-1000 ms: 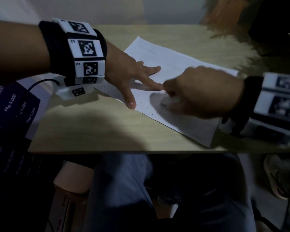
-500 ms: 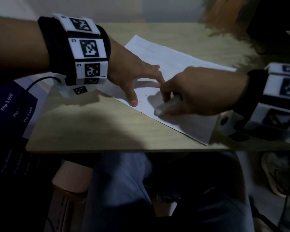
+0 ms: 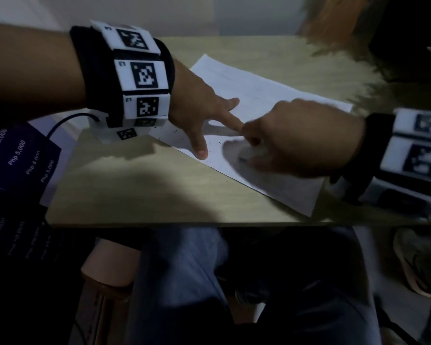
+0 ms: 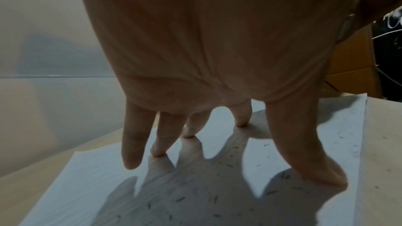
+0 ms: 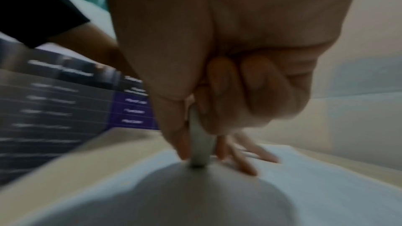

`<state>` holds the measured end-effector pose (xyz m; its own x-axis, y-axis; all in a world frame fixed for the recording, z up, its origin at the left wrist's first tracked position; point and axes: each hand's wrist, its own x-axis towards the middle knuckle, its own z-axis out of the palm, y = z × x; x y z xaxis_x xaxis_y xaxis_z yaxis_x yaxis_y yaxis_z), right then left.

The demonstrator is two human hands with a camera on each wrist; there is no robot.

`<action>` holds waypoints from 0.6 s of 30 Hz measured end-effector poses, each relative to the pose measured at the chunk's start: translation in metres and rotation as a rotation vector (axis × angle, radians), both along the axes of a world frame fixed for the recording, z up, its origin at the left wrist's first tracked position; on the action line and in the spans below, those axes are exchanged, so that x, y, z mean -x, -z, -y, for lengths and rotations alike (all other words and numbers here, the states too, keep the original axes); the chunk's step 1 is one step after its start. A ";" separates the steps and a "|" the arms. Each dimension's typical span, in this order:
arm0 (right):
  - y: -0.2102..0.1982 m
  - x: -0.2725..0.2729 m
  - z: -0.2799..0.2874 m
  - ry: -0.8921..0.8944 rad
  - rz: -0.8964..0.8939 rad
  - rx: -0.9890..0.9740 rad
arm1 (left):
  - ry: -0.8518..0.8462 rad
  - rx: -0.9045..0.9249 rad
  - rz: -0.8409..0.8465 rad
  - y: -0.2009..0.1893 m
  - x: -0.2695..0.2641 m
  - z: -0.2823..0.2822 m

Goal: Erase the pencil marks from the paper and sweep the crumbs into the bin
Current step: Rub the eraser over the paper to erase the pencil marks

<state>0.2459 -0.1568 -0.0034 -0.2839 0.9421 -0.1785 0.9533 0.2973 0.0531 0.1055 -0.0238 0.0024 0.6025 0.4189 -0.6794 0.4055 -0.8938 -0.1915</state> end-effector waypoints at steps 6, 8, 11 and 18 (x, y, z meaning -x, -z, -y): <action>-0.007 -0.002 -0.007 0.039 -0.141 0.151 | 0.014 -0.021 -0.003 0.004 -0.002 -0.002; -0.005 -0.010 -0.013 0.074 -0.131 0.086 | 0.010 -0.029 -0.008 0.004 -0.001 -0.003; 0.002 -0.001 0.004 0.010 -0.046 0.052 | -0.001 -0.006 -0.008 0.004 -0.001 -0.003; -0.006 -0.015 -0.011 0.087 -0.101 0.061 | 0.013 -0.021 -0.020 0.003 -0.001 -0.003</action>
